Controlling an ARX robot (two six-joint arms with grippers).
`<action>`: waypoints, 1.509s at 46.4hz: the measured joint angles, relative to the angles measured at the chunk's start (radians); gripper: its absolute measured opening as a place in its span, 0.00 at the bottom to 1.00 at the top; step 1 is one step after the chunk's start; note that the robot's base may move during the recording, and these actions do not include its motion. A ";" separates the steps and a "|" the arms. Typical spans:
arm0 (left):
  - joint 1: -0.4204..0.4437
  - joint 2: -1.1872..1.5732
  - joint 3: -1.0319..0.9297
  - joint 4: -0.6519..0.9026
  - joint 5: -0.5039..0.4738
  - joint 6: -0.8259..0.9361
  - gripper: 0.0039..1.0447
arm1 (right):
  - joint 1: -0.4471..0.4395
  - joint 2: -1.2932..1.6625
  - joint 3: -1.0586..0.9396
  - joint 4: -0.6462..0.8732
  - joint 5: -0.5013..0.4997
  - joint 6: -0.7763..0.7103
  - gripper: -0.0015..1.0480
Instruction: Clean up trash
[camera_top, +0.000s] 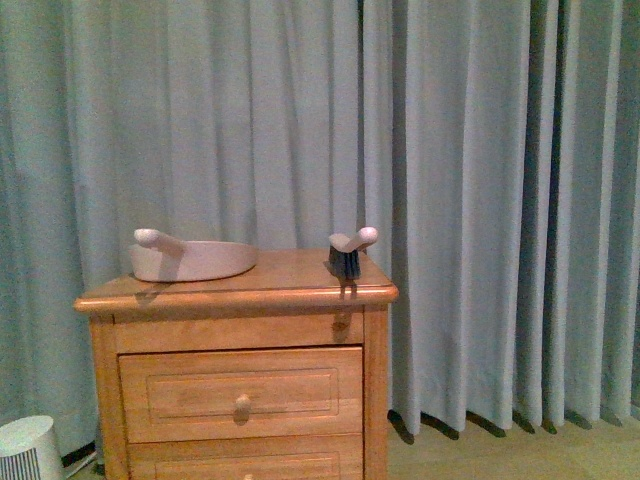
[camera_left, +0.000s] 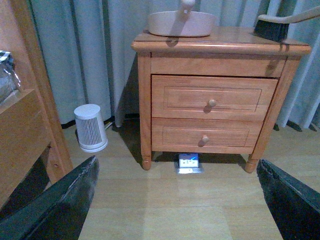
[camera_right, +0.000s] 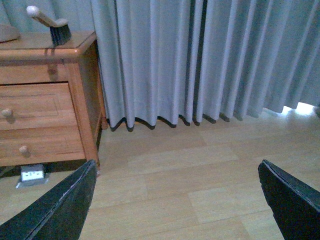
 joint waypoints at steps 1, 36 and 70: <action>0.000 0.000 0.000 0.000 0.000 0.000 0.93 | 0.000 0.000 0.000 0.000 0.000 0.000 0.93; 0.000 0.000 0.000 0.000 0.000 0.000 0.93 | 0.000 0.000 0.000 0.000 0.000 0.000 0.93; 0.000 0.000 0.000 0.000 0.000 0.000 0.93 | 0.000 0.000 0.000 0.000 0.000 0.000 0.93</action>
